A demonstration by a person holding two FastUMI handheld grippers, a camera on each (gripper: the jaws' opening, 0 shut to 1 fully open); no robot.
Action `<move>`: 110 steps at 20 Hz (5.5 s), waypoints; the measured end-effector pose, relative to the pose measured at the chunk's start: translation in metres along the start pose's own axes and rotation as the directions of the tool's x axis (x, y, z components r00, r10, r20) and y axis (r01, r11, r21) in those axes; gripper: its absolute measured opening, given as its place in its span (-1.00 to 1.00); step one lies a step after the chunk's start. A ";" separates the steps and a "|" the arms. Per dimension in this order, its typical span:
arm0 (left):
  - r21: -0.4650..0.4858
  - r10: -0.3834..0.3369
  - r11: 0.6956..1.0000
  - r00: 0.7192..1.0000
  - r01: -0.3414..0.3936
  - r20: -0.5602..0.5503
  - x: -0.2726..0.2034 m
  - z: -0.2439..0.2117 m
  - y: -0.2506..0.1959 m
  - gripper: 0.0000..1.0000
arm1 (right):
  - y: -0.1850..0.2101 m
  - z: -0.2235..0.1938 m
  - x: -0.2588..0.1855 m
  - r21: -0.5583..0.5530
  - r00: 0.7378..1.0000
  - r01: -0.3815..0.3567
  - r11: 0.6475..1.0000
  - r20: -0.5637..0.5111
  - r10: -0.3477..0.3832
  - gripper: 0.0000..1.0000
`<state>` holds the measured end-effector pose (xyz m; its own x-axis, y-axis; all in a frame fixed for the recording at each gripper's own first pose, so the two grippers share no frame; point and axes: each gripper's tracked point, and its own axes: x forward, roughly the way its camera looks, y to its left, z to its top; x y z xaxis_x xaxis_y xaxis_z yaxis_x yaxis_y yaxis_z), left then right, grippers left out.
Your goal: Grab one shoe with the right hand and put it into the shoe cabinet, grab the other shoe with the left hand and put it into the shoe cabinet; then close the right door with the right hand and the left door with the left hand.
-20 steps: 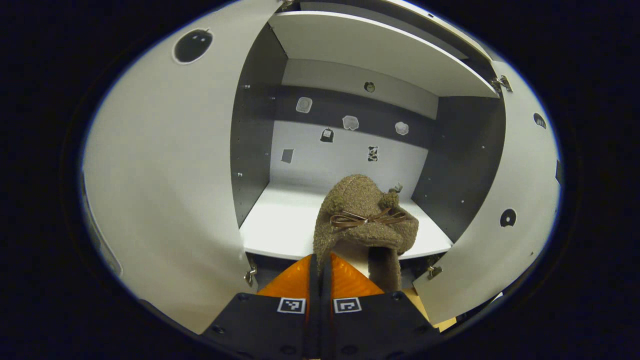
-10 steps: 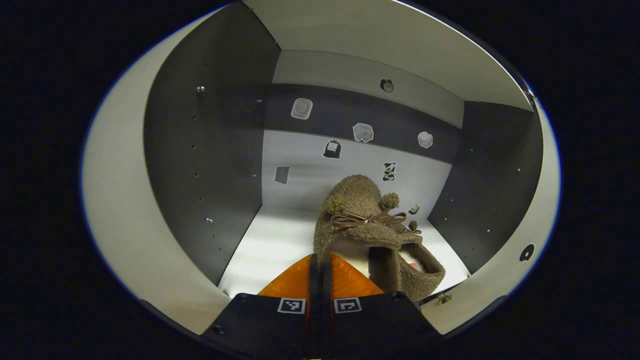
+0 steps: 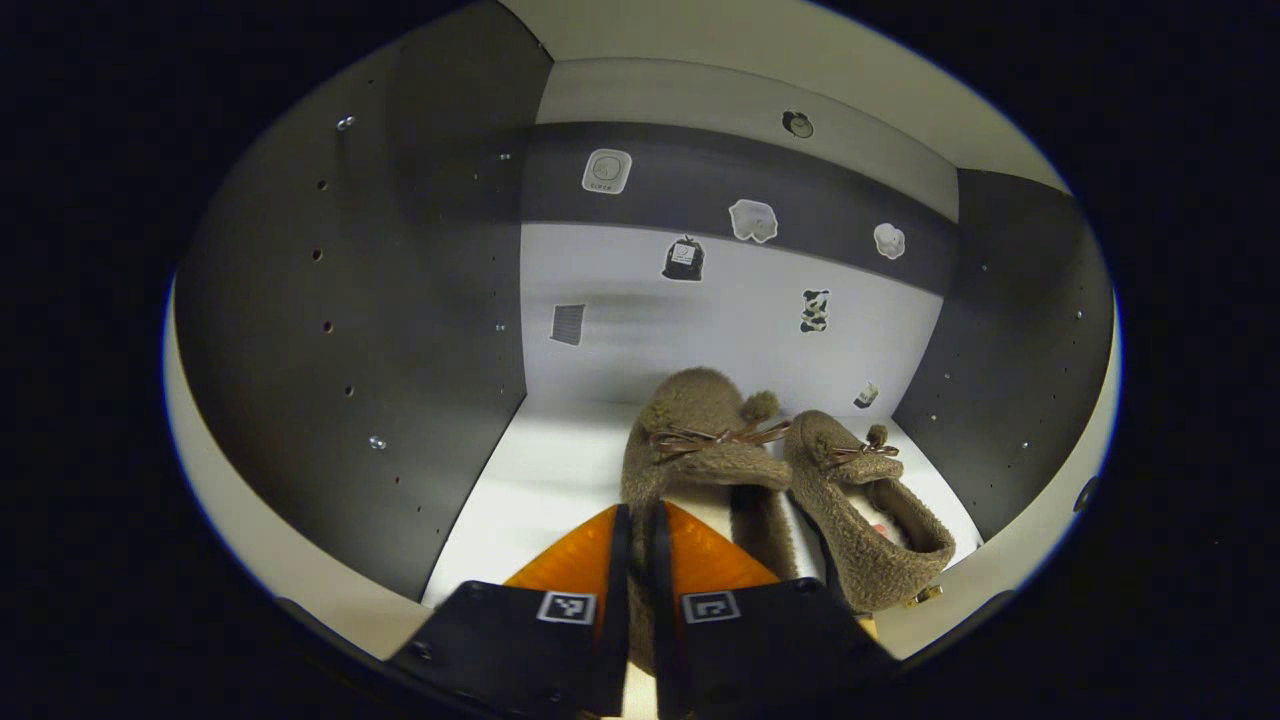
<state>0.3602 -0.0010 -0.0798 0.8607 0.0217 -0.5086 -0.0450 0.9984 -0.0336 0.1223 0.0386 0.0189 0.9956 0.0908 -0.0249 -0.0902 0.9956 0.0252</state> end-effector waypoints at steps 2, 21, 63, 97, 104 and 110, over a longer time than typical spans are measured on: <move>0.027 0.007 1.000 0.999 -0.008 0.051 -0.014 0.015 -0.001 -0.65 | 0.000 -0.002 -0.001 0.003 1.000 -0.001 1.000 -0.005 0.001 0.87; 0.145 -0.084 0.989 0.914 0.028 0.397 -0.277 0.036 -0.033 0.85 | -0.036 -0.001 -0.031 -0.015 1.000 0.019 1.000 -0.003 -0.019 0.87; 0.020 0.053 0.997 0.880 -0.071 0.471 -0.433 -0.024 0.081 0.89 | -0.020 -0.081 0.065 0.049 0.992 -0.094 0.994 -0.081 0.098 0.79; 0.002 0.125 0.991 0.943 -0.132 0.308 -0.292 -0.105 0.198 0.94 | 0.062 -0.096 0.160 -0.062 0.992 -0.069 0.996 -0.113 0.062 0.81; 0.026 0.082 0.995 0.945 -0.095 0.318 -0.287 -0.103 0.191 0.94 | 0.062 -0.096 0.159 -0.051 0.991 -0.050 0.997 -0.128 0.043 0.82; 0.030 0.033 0.999 0.948 -0.045 0.317 -0.281 -0.103 0.177 0.91 | 0.051 -0.079 0.136 -0.046 0.994 -0.032 0.998 -0.101 0.027 0.83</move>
<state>0.0578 0.1644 -0.0313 0.9751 0.0699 -0.2104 -0.0684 0.9976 0.0147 0.2511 0.1040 -0.0617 0.9849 0.1194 -0.1255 -0.1229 0.9922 -0.0200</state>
